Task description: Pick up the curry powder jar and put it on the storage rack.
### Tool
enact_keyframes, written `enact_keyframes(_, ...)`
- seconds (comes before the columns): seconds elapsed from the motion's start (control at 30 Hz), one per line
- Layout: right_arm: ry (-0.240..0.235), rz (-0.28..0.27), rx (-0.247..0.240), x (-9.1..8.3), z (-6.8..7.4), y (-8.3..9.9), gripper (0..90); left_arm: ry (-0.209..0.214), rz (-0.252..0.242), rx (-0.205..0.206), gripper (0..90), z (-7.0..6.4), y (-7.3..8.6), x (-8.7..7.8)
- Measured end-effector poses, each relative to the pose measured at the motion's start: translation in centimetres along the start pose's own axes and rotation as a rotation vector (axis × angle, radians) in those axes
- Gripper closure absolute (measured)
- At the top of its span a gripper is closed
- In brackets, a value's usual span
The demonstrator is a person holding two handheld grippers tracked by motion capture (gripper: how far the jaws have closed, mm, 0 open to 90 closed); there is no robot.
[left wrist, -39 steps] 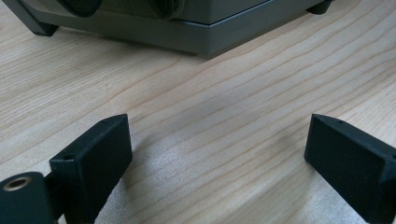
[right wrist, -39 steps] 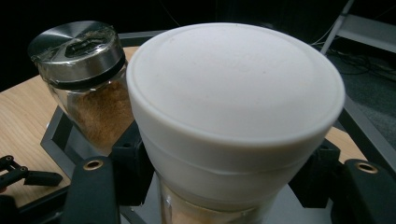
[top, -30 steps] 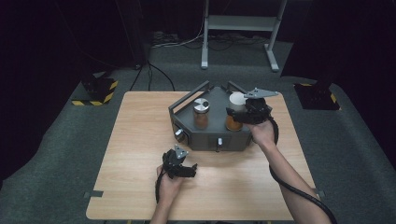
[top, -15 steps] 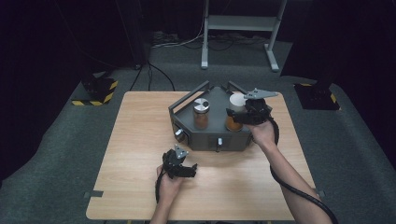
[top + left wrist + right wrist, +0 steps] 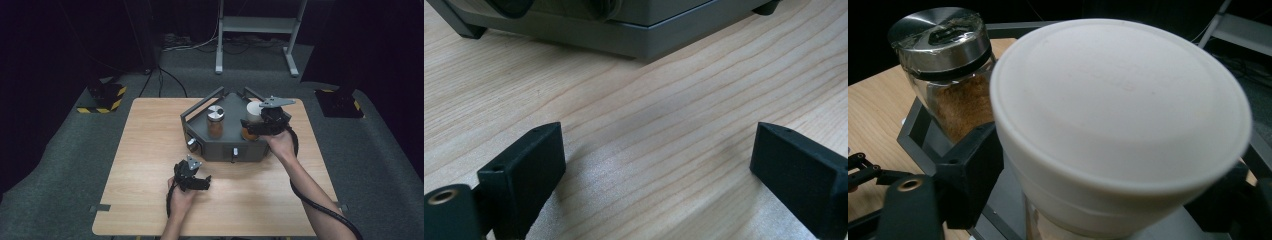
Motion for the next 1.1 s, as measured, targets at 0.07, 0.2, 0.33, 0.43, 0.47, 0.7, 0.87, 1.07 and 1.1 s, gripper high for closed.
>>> enact_keyframes(0.07,-0.012,-0.006,0.018,-0.1,-0.2,0.1,15.9,0.000,0.000,0.000,7.6,0.0,0.0,0.0)
enact_keyframes(0.2,-0.009,-0.001,0.027,-0.2,-0.4,0.4,14.1,0.000,0.000,0.000,7.6,0.0,0.0,0.0)
enact_keyframes(0.33,-0.009,-0.006,0.033,-0.4,-0.5,0.9,13.6,0.000,0.000,0.001,7.6,0.0,0.0,0.0)
enact_keyframes(0.43,-0.012,-0.005,0.040,-0.5,-0.6,1.2,13.4,0.000,0.000,0.000,7.6,0.0,0.0,0.0)
enact_keyframes(0.47,-0.014,-0.003,0.040,-0.5,-0.7,1.4,13.3,0.000,0.000,0.000,7.6,0.0,0.0,0.0)
enact_keyframes(0.7,-0.013,-0.012,0.038,-1.0,-0.7,2.2,13.3,0.000,0.000,0.001,7.6,0.0,0.0,0.0)
enact_keyframes(0.87,-0.012,-0.014,0.037,-1.2,-0.7,2.8,13.3,0.000,0.000,0.000,7.6,0.0,0.0,0.0)
enact_keyframes(1.07,-0.010,-0.015,0.038,-1.7,-0.7,3.7,13.4,-0.001,0.001,0.001,7.6,0.0,0.0,0.0)
enact_keyframes(1.1,-0.008,-0.016,0.035,-1.8,-0.7,3.9,13.4,0.000,0.000,0.000,7.6,0.0,0.0,0.0)
Point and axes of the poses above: each handheld gripper's, and its own axes: x roughly forward along the jaws, y roughly out of its underside, z roughly to its left, the point moved 8 cm from there along x, roughly forward along the jaws, and after that the axes turned 13 degrees about z, right-handed, at the moved point
